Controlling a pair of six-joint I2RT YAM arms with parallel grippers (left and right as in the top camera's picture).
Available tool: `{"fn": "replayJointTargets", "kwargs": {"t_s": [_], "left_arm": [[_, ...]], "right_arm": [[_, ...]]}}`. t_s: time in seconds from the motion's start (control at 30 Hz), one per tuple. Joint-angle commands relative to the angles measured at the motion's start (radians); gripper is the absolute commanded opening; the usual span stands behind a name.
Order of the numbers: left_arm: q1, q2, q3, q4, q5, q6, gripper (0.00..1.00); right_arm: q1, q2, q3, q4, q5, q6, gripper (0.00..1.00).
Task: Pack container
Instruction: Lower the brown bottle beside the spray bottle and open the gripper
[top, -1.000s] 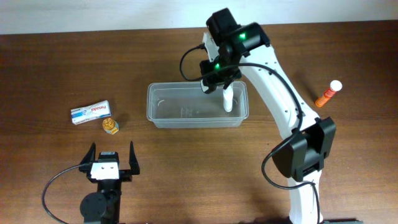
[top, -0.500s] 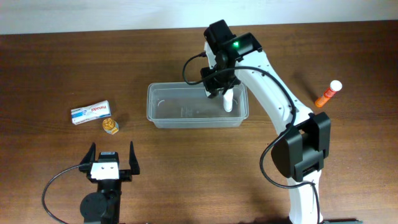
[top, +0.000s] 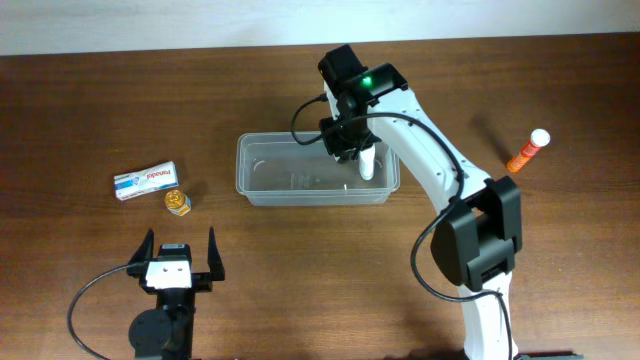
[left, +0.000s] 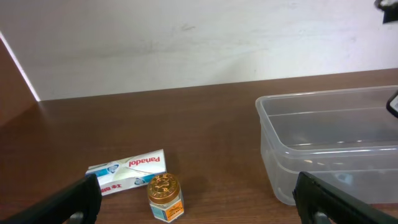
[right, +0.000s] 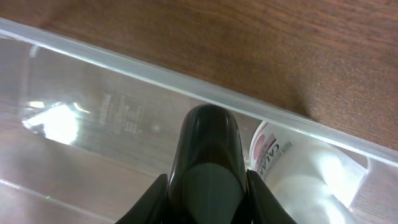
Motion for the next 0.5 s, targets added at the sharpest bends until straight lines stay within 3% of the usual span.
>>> {"fn": "replayJointTargets", "kwargs": {"t_s": [0.0,0.47], "left_arm": [[-0.004,-0.008,-0.003,-0.005,0.001,0.016,1.00],[-0.004,-0.008,-0.003,-0.005,0.001,0.016,0.99]], "right_arm": [[0.005,0.032,-0.006,0.005,0.033,0.013,0.26],[0.005,0.044,-0.020,0.001,0.111,0.168,0.27]]}}
